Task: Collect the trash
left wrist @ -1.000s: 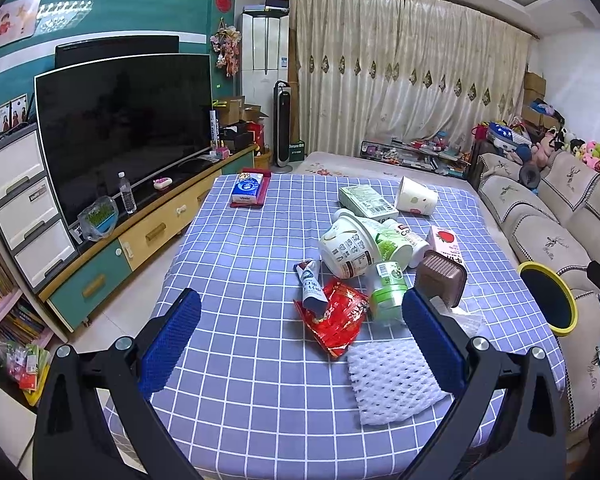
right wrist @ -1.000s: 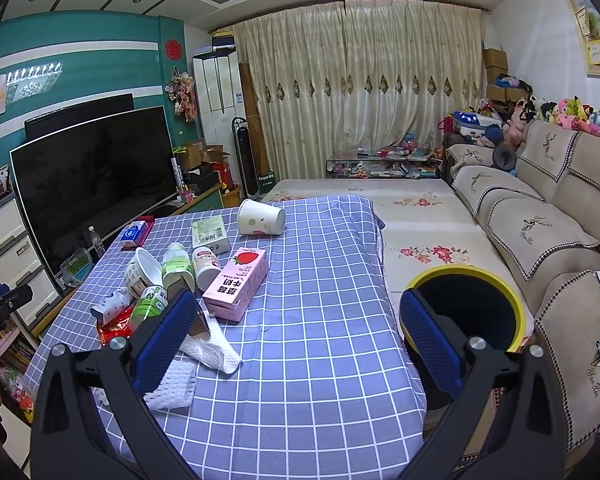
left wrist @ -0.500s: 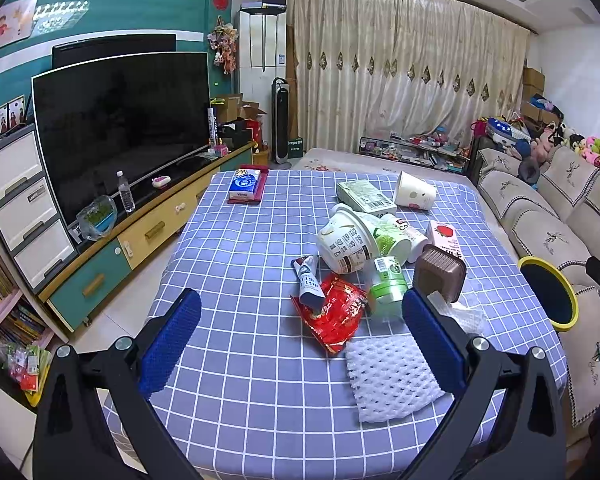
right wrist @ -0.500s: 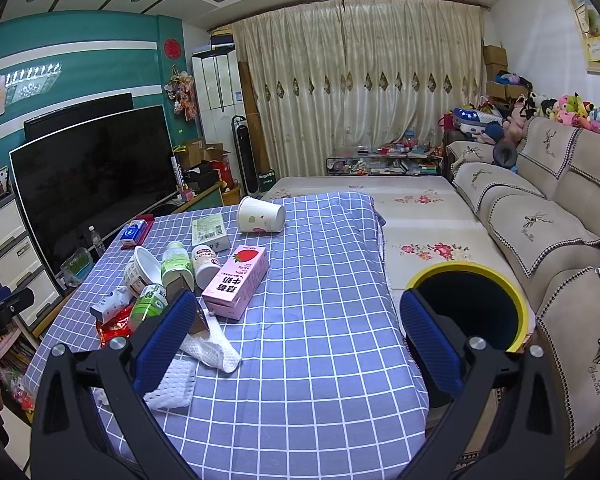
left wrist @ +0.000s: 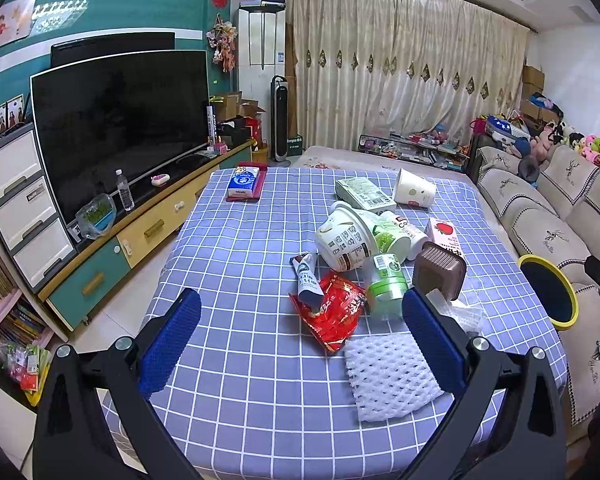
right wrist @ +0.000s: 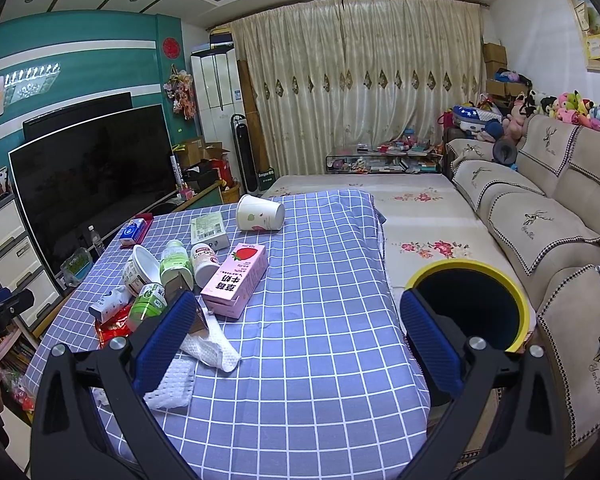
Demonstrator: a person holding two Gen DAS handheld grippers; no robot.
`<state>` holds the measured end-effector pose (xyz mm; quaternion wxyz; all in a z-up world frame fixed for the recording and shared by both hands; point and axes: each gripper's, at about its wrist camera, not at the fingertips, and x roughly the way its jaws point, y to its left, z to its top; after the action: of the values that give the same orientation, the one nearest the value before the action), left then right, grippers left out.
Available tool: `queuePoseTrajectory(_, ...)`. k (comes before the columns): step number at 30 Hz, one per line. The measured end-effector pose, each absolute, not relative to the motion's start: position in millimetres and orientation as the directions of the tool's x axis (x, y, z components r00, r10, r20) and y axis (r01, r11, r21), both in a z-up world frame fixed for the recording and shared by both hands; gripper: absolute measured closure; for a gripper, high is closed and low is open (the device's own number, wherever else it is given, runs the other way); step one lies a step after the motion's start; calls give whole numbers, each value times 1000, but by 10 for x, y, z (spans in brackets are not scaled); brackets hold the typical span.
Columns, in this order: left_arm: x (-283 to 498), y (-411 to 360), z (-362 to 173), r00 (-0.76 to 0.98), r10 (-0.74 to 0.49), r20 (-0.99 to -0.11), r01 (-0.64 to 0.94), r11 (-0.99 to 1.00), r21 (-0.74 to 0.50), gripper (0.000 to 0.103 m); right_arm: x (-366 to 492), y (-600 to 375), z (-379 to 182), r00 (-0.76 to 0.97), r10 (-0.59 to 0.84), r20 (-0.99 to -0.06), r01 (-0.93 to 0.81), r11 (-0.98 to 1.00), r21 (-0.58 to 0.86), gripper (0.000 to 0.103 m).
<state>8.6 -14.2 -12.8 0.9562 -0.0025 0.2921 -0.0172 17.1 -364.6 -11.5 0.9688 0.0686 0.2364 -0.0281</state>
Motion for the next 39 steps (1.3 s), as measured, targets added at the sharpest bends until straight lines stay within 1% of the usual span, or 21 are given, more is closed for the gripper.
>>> queuePoseTrajectory(22, 108, -145, -157, 820, -32, -571, 27, 999, -17, 4, 295, -3615, -213, 877, -1, -481, 78, 987, 142, 6)
queuePoseTrajectory(29, 169, -162, -206, 809, -35, -586, 30, 999, -18, 4, 550, -3558, -354, 853, 53, -520, 53, 981, 187, 6)
queuePoseTrajectory(35, 289, -168, -303, 797, -35, -603, 28, 999, -22, 4, 955, -3351, -485, 839, 89, -537, 15, 982, 186, 6)
queuePoseTrajectory(36, 313, -161, -319, 794, -36, -607, 27, 999, -24, 4, 1013, -3317, -507, 836, 89, -542, 12, 984, 180, 7)
queuePoseTrajectory(38, 367, -148, -354, 787, -42, -616, 28, 999, -31, 4, 1189, -3219, -572, 823, 83, -562, 8, 987, 158, 17)
queuePoseTrajectory(39, 400, -140, -376, 783, -44, -621, 29, 999, -35, 4, 1262, -3194, -596, 815, 85, -574, 7, 988, 156, 19)
